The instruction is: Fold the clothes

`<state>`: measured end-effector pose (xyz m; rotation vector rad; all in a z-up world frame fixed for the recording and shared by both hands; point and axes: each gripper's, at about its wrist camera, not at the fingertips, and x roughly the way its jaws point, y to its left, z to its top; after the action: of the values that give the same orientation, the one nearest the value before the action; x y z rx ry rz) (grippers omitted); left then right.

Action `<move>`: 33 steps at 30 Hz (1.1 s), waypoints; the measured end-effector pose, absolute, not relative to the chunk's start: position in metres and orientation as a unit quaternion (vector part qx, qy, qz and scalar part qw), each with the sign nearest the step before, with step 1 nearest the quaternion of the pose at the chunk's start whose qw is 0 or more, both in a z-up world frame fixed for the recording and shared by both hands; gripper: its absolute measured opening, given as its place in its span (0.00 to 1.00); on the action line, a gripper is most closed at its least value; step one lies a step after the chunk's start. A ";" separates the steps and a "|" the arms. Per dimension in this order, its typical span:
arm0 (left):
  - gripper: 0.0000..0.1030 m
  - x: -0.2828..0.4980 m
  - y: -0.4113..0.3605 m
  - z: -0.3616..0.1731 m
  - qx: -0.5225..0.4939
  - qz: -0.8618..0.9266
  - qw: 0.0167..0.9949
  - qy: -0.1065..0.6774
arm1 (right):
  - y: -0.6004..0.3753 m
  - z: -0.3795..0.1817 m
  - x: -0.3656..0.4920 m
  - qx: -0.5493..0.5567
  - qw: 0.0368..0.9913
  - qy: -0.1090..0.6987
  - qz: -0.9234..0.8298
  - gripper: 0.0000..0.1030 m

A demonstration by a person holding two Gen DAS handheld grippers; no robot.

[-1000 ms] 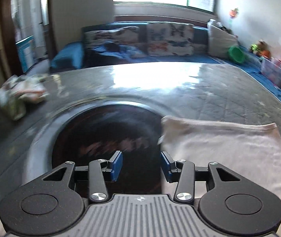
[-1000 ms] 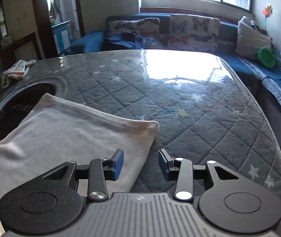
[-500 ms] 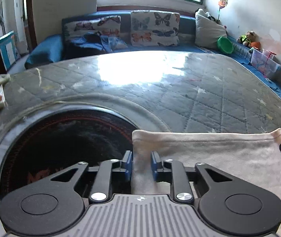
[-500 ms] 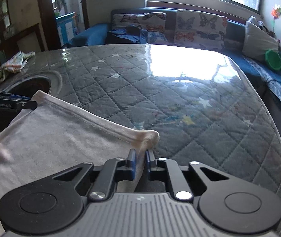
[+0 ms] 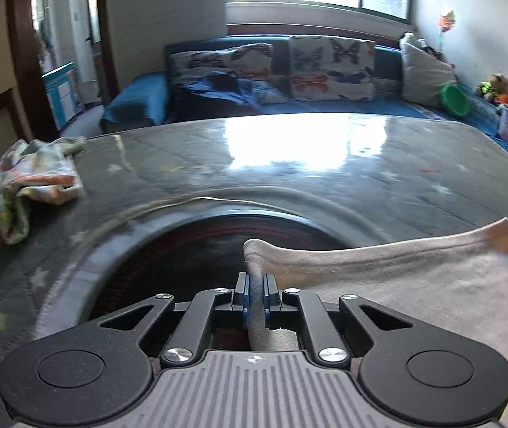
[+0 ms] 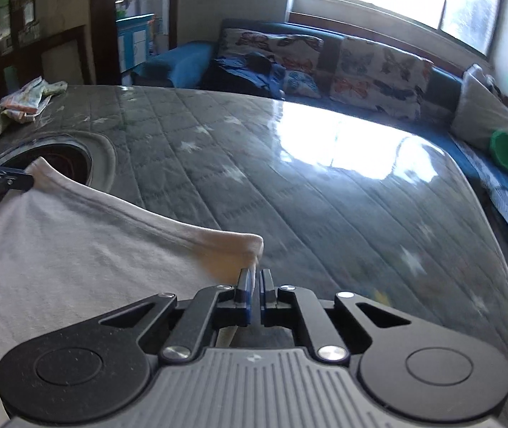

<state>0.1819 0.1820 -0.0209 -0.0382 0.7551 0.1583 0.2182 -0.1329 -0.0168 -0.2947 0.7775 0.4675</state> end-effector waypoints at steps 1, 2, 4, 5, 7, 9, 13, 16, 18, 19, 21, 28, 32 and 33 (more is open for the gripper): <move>0.08 0.184 0.189 -0.021 -0.020 0.086 0.925 0.369 | -0.123 -0.019 0.225 -0.145 0.888 0.373 0.228 0.04; 0.08 0.185 0.195 -0.021 -0.023 0.092 0.925 0.368 | -0.116 -0.020 0.230 -0.147 0.887 0.372 0.231 0.04; 0.08 0.189 0.210 -0.021 -0.028 0.107 0.922 0.370 | -0.100 -0.021 0.240 -0.153 0.888 0.364 0.235 0.04; 0.08 0.192 0.216 -0.022 -0.028 0.114 0.921 0.371 | -0.093 -0.020 0.245 -0.155 0.888 0.362 0.238 0.05; 0.09 0.196 0.228 -0.024 -0.032 0.129 0.918 0.374 | -0.084 -0.018 0.248 -0.157 0.888 0.358 0.243 0.07; 0.12 0.197 0.239 -0.024 -0.043 0.134 0.916 0.377 | -0.079 -0.013 0.244 -0.162 0.886 0.353 0.254 0.10; 0.16 0.180 0.252 -0.014 -0.058 0.133 0.917 0.372 | -0.074 -0.005 0.222 -0.176 0.877 0.346 0.284 0.12; 0.24 0.150 0.260 -0.002 -0.054 0.140 0.922 0.358 | -0.073 0.001 0.196 -0.184 0.866 0.341 0.316 0.21; 0.35 0.122 0.270 0.003 -0.057 0.161 0.921 0.351 | -0.072 0.004 0.173 -0.190 0.857 0.338 0.341 0.21; 0.42 0.108 0.275 0.005 -0.058 0.172 0.920 0.348 | -0.070 0.006 0.161 -0.191 0.851 0.336 0.355 0.22; 0.43 0.081 0.285 0.008 -0.053 0.197 0.919 0.338 | -0.066 0.009 0.139 -0.195 0.841 0.334 0.379 0.32; 0.53 -0.013 0.327 0.006 -0.079 0.281 0.897 0.332 | -0.036 0.015 0.056 -0.209 0.793 0.320 0.474 0.34; 0.54 -0.043 0.336 -0.004 -0.091 0.286 0.889 0.345 | -0.017 0.012 0.017 -0.215 0.769 0.312 0.515 0.37; 0.54 -0.047 0.337 -0.007 -0.096 0.284 0.889 0.346 | -0.012 0.011 0.011 -0.219 0.764 0.312 0.521 0.39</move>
<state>-0.0466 0.3370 -0.0067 -0.1986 0.7194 0.5895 0.0106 -0.0117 0.0105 -0.4761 0.6787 1.1322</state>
